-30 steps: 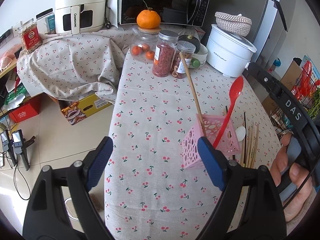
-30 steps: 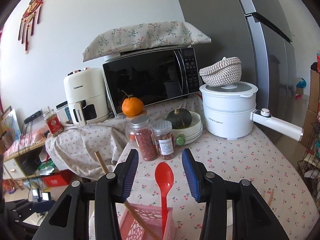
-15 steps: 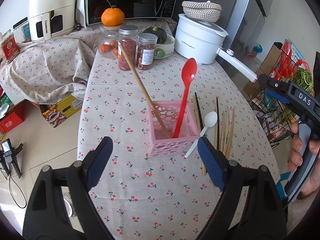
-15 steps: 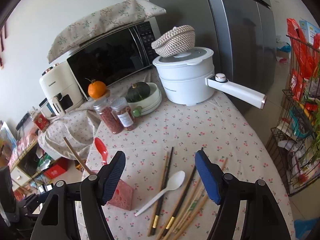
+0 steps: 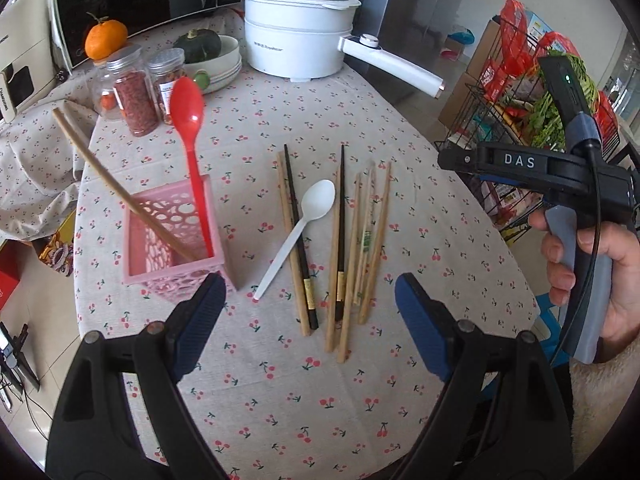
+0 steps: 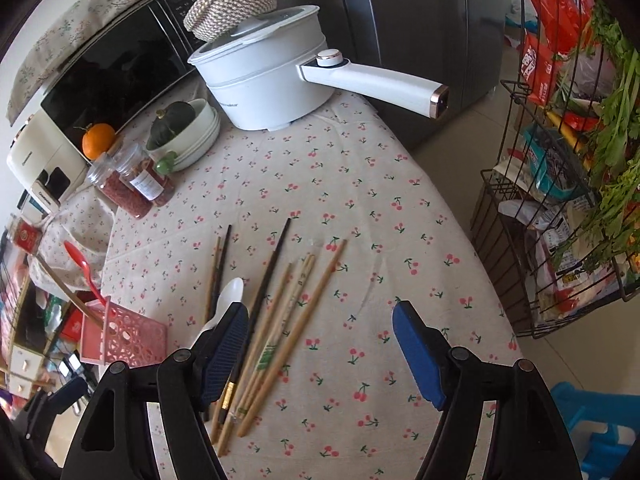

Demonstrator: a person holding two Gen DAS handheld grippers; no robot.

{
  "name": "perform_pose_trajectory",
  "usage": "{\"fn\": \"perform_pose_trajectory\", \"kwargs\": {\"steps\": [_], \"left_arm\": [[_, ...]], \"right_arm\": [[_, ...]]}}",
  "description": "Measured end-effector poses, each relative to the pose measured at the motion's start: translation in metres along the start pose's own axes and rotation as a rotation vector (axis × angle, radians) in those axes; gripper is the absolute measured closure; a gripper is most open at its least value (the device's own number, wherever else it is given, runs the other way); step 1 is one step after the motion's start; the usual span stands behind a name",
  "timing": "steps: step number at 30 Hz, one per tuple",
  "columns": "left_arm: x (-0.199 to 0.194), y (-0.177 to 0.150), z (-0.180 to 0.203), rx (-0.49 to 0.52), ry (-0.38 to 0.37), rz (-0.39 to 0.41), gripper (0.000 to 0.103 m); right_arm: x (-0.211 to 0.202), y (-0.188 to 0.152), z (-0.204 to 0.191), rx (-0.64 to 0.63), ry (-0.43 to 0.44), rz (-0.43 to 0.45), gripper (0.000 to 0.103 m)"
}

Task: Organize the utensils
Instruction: 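Lower the left tool onto the white plastic spoon and close it, then lift the white spoon with the left tool while the right tool grasps a wooden chopstick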

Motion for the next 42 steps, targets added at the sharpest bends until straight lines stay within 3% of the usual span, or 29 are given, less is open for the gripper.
{"fn": "perform_pose_trajectory", "kwargs": {"steps": [2,6,10,19,22,25,26,30,36,39,42], "left_arm": [[0.015,0.005,0.015,0.066,0.01,-0.034,0.019],[0.051,0.02,0.04,0.125,-0.017,-0.136,0.036],[0.094,0.037,0.041,0.152,0.043,-0.216,0.044],[0.175,0.043,0.025,0.136,0.117,-0.336,0.054],[0.186,0.039,0.02,0.143,0.144,-0.362,0.072],[0.193,0.033,0.019,0.114,0.128,-0.383,0.074],[0.193,0.033,0.019,0.112,0.129,-0.379,0.075],[0.189,0.034,0.019,0.105,0.141,-0.353,0.097],[0.152,0.052,0.026,0.1,0.102,-0.221,0.097],[0.116,0.062,0.034,0.078,0.038,-0.117,0.097],[0.087,0.07,0.041,0.053,-0.04,-0.014,0.097]], "right_arm": [[0.004,0.001,0.01,0.005,-0.005,-0.015,0.027],[0.014,0.002,0.023,0.01,0.006,-0.05,0.027],[0.024,0.001,0.034,-0.006,-0.004,-0.082,0.027],[0.042,0.009,0.063,0.091,0.003,-0.111,0.027],[0.045,0.009,0.068,0.109,0.006,-0.119,0.027],[0.048,0.008,0.068,0.095,0.006,-0.127,0.027],[0.048,0.007,0.068,0.091,0.005,-0.13,0.027],[0.051,0.006,0.066,0.078,0.003,-0.138,0.027],[0.055,0.006,0.056,0.056,0.01,-0.138,0.027],[0.062,0.004,0.048,0.043,0.022,-0.15,0.028],[0.071,0.002,0.038,0.036,0.037,-0.165,0.037]]}}
Point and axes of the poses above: each gripper's, at about its wrist camera, not at the fingertips, and x roughly the way its jaws point, z to its right, y to its top, the point moved 7 cm from there along x, roughly the way its jaws point, and after that the axes turned 10 degrees about z, right-handed, at the moved point
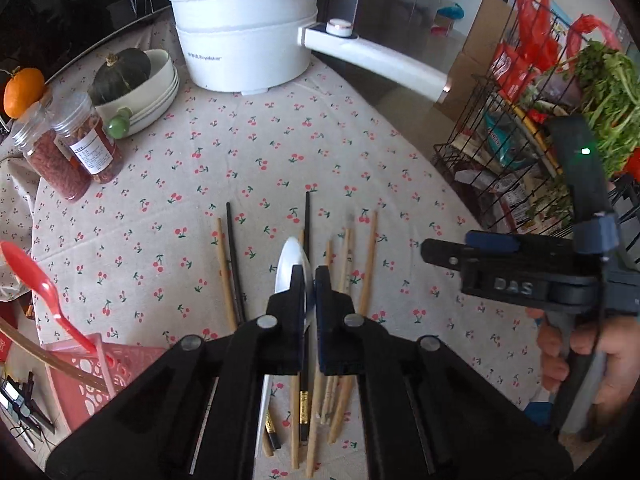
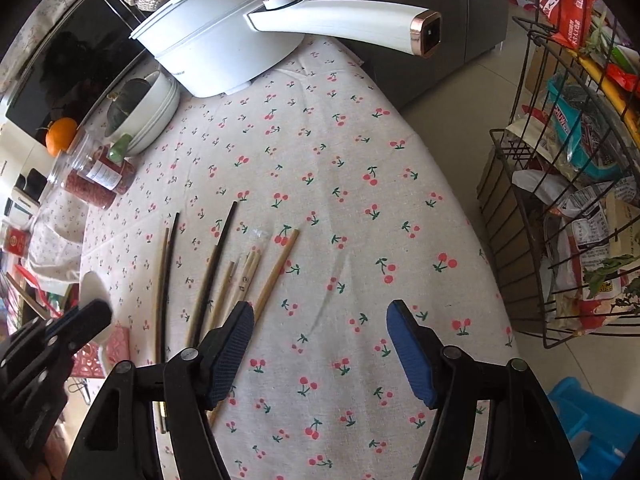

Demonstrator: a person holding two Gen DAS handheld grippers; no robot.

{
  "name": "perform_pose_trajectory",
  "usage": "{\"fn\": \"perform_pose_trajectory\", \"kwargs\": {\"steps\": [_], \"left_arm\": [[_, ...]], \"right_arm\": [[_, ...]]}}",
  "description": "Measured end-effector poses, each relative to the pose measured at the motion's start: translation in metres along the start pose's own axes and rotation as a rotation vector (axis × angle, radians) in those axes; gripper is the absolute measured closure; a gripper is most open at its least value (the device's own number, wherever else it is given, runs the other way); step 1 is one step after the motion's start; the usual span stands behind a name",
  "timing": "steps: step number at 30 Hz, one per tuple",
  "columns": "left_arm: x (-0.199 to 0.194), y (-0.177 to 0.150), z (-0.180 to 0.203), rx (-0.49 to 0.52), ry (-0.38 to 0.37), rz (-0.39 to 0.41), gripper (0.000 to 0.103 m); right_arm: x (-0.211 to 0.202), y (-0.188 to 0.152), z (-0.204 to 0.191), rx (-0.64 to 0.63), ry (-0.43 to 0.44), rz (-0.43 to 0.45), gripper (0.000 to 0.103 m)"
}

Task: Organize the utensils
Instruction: 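Lift the white spoon with the left tool while the right tool grasps a wooden chopstick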

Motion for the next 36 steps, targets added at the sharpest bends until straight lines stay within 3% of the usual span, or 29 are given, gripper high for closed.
{"fn": "perform_pose_trajectory", "kwargs": {"steps": [4,8,18,23,24,26,30,36], "left_arm": [[-0.038,-0.007,0.001,-0.008,-0.047,0.107,0.097],[-0.055,-0.017,-0.009,-0.051,-0.065,0.152,0.097],[-0.062,-0.03,-0.024,-0.086,-0.08,0.153,0.098],[-0.063,-0.037,-0.024,-0.095,-0.077,0.145,0.097],[-0.064,-0.038,-0.023,-0.094,-0.077,0.145,0.097],[-0.066,-0.039,-0.022,-0.088,-0.077,0.147,0.097],[-0.07,-0.041,-0.024,-0.095,-0.073,0.153,0.097],[-0.076,-0.036,-0.035,-0.133,-0.068,0.178,0.097]], "right_arm": [[0.016,-0.002,-0.014,0.0,0.013,-0.029,0.048],[0.032,-0.005,-0.026,-0.007,0.007,-0.059,0.056],[0.054,-0.012,-0.037,-0.116,-0.12,-0.074,0.062],[0.052,-0.017,-0.046,-0.121,-0.07,-0.091,0.094],[0.055,-0.022,-0.044,-0.137,-0.086,-0.126,0.095],[0.053,-0.024,-0.044,-0.161,-0.083,-0.106,0.097],[0.051,-0.026,-0.032,-0.069,0.004,-0.124,0.094],[0.052,-0.017,-0.02,-0.037,-0.012,-0.104,0.083]]}}
Point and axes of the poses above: each gripper's, at about its wrist camera, not at the fingertips, and x roughly the way its jaws point, z to its right, y to its top, the point moved 7 cm from there along x, roughly the way its jaws point, and after that the axes turned 10 degrees about z, right-handed, at the moved point
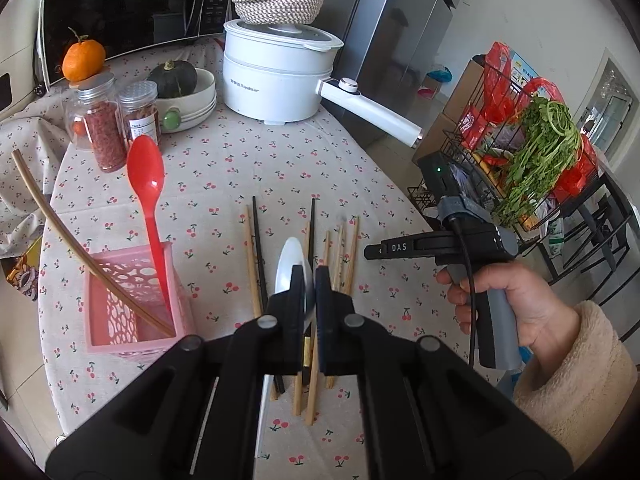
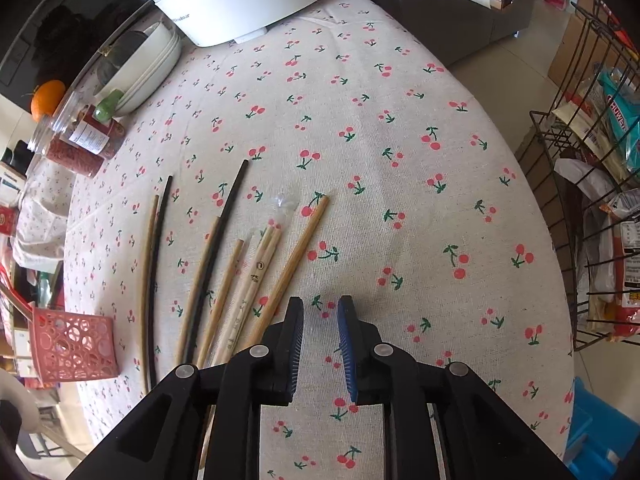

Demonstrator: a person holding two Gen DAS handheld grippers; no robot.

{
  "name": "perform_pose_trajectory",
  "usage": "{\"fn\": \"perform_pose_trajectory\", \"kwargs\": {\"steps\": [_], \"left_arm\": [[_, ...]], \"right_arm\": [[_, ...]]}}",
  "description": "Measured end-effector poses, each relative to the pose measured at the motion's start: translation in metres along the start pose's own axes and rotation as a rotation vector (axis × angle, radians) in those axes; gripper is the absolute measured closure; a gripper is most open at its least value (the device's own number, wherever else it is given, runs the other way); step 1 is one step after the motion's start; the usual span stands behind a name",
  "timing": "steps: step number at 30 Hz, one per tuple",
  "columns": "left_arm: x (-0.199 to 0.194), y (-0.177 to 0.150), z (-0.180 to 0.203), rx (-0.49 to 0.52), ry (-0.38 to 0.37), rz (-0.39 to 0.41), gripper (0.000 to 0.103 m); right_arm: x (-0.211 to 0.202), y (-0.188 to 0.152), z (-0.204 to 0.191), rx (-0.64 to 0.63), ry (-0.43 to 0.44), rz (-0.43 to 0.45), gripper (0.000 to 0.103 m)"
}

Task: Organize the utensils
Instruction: 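Lift the white spoon with the left tool while the right tool grasps a wooden chopstick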

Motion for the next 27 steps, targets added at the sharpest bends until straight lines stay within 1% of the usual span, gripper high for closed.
{"fn": "perform_pose_trajectory", "kwargs": {"steps": [2,3,4,5,9,10,11,12,13,15,17,21,24,27], "left_arm": [[-0.002,0.002,-0.003,-0.007,-0.001,0.009,0.097],[-0.002,0.003,-0.004,-0.011,-0.003,0.014,0.098],[-0.003,0.004,-0.005,-0.016,-0.005,0.018,0.097],[-0.004,0.005,-0.005,-0.02,-0.007,0.022,0.097],[-0.012,0.009,-0.007,-0.035,-0.024,0.048,0.098],[-0.015,0.011,-0.008,-0.036,-0.027,0.06,0.098],[-0.019,0.014,-0.009,-0.039,-0.029,0.073,0.097],[-0.023,0.016,-0.01,-0.042,-0.032,0.085,0.097],[-0.027,0.018,-0.012,-0.046,-0.035,0.099,0.097],[-0.035,0.023,-0.015,-0.054,-0.038,0.128,0.097],[-0.044,0.028,-0.019,-0.06,-0.037,0.162,0.097],[-0.063,0.041,-0.03,-0.084,-0.034,0.241,0.097],[-0.08,0.052,-0.042,-0.107,-0.026,0.319,0.097],[-0.094,0.062,-0.053,-0.118,0.021,0.428,0.097]], "right_arm": [[0.001,0.004,-0.008,-0.011,-0.01,0.013,0.075],[0.003,0.005,-0.015,-0.02,-0.019,0.019,0.072],[0.004,0.006,-0.019,-0.034,-0.033,0.027,0.067],[0.006,0.007,-0.025,-0.053,-0.054,0.035,0.065],[0.011,0.003,-0.038,-0.188,-0.208,0.047,0.067],[0.011,0.002,-0.042,-0.2,-0.228,0.05,0.071],[0.012,0.002,-0.044,-0.192,-0.227,0.046,0.078],[0.012,0.003,-0.046,-0.186,-0.223,0.044,0.081],[0.012,0.003,-0.047,-0.178,-0.212,0.045,0.088],[0.013,0.004,-0.047,-0.173,-0.202,0.051,0.091],[0.012,0.006,-0.044,-0.134,-0.161,0.058,0.096],[0.0,0.005,-0.031,-0.008,-0.034,0.071,0.097],[-0.022,0.012,-0.035,0.008,0.01,0.129,0.097],[-0.054,0.016,-0.051,-0.013,0.069,0.203,0.097]]}}
Point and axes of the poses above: each gripper's, at about its wrist camera, not at the fingertips, and x roughly the way its jaws point, z to its right, y to its top, the point moved 7 cm from there along x, roughly the way its jaws point, and after that the axes turned 10 degrees about z, right-handed, at the moved point
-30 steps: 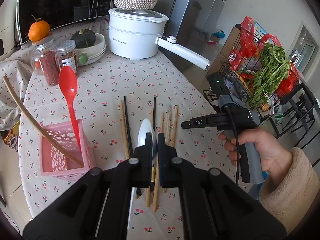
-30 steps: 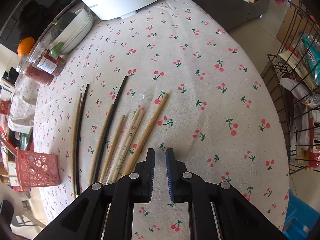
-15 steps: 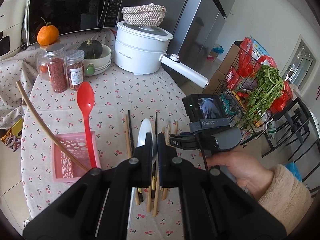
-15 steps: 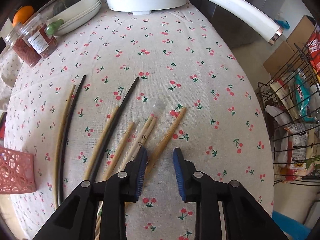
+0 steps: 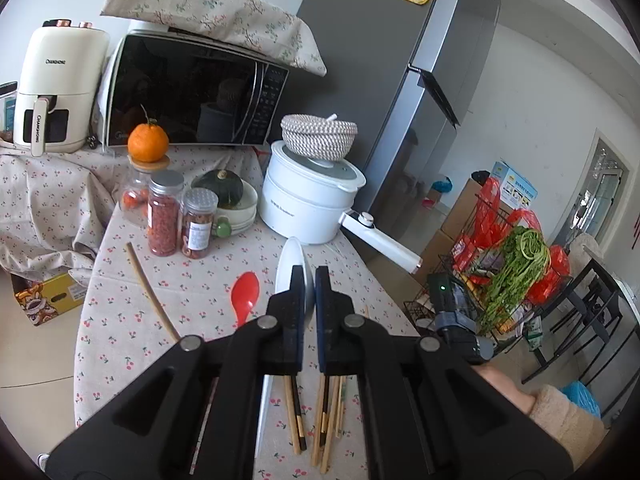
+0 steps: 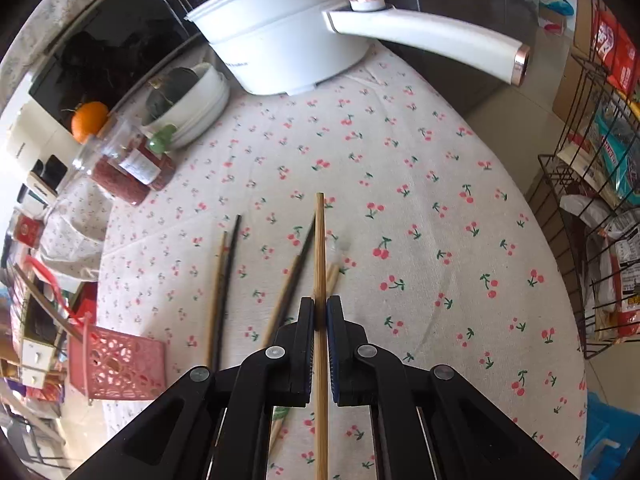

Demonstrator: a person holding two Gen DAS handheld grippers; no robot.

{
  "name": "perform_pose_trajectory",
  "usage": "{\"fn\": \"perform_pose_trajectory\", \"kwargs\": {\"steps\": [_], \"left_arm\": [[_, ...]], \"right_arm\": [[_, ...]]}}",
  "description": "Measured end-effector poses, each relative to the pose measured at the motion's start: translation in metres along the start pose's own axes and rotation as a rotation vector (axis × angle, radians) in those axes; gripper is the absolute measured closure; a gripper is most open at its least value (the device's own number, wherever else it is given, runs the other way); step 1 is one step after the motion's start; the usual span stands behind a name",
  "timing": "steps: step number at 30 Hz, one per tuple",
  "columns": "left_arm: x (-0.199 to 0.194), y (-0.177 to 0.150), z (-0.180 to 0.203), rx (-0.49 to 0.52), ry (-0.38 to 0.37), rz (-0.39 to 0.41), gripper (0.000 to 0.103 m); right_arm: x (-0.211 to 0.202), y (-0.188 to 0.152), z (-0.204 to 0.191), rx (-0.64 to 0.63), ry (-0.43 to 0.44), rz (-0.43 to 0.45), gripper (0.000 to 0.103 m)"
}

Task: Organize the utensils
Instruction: 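Lift the white spoon with the left tool while the right tool grasps a wooden chopstick, then lower the white spoon into the basket and open the left tool while the right tool carries the chopstick over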

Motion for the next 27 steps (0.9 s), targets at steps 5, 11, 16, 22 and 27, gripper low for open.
{"fn": "perform_pose_trajectory", "kwargs": {"steps": [5,11,16,22,27], "left_arm": [[0.005,0.008,-0.015,0.041,0.045,0.147,0.097],[0.025,-0.001,-0.035,0.023,0.095,0.177,0.097],[0.039,-0.015,-0.049,-0.013,0.129,0.154,0.097],[0.051,-0.033,-0.052,0.017,0.17,0.099,0.097],[0.049,-0.041,-0.055,0.014,0.192,0.05,0.095]], "right_arm": [[-0.049,0.011,-0.038,-0.051,0.093,0.123,0.097],[-0.086,0.008,-0.071,-0.131,0.136,0.226,0.097],[-0.099,0.011,-0.078,-0.166,0.147,0.266,0.097],[-0.113,0.016,-0.081,-0.165,0.177,0.285,0.097],[-0.122,0.02,-0.086,-0.168,0.201,0.299,0.097]]}}
Point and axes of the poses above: each gripper's, at about its wrist camera, not at the fingertips, and x roughly the way its jaws point, z to its right, y to its top, the point moved 7 cm from there along x, roughly the way its jaws point, and after that the axes turned 10 degrees about z, right-handed, at the moved point
